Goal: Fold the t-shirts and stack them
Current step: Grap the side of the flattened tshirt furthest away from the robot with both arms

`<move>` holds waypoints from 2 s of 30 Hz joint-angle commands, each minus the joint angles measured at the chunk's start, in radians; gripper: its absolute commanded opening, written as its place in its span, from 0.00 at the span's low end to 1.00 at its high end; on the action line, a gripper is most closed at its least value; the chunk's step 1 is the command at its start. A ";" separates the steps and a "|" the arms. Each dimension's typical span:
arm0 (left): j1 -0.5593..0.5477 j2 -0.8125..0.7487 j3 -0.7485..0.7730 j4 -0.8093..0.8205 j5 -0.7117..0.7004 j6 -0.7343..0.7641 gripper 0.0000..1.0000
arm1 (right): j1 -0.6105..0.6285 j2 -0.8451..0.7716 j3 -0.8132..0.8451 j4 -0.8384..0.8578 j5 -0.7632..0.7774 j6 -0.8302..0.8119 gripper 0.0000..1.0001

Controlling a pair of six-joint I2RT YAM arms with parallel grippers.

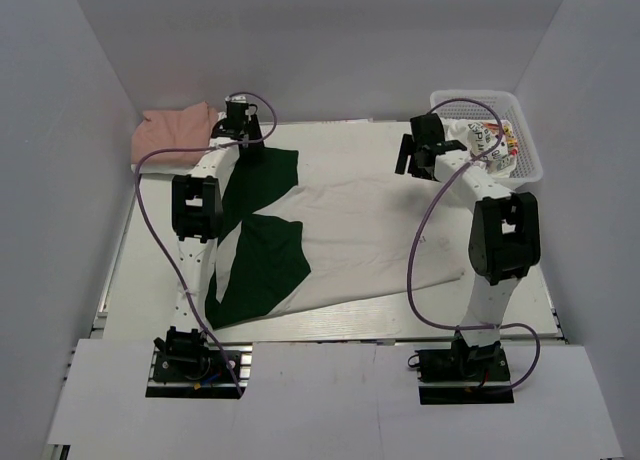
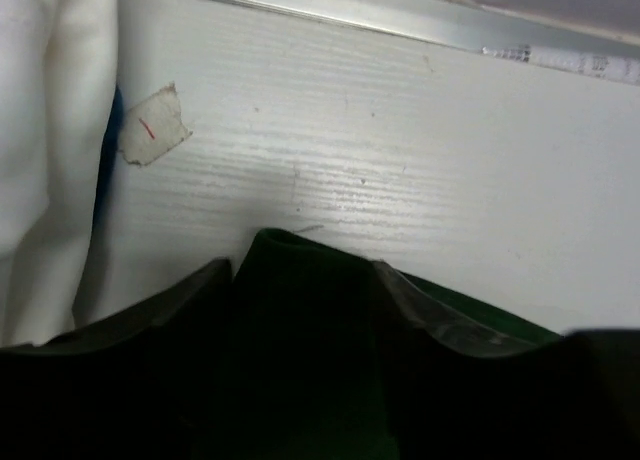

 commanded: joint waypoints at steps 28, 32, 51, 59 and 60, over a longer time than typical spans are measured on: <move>0.001 -0.507 -0.610 0.357 0.213 0.082 0.00 | -0.041 0.313 0.321 -0.012 -0.157 0.051 0.90; 0.001 -0.557 -0.667 0.393 0.245 0.082 0.00 | -0.041 0.350 0.367 0.007 -0.138 0.040 0.90; 0.001 -0.730 -0.852 0.494 0.351 0.062 0.00 | -0.007 0.480 0.404 0.008 -0.019 0.042 0.51; 0.001 -0.805 -0.914 0.505 0.380 0.020 0.00 | 0.014 0.368 0.285 0.054 0.115 0.051 0.00; 0.001 -0.814 -0.924 0.505 0.380 0.020 0.00 | 0.018 0.362 0.280 0.059 0.124 0.047 0.00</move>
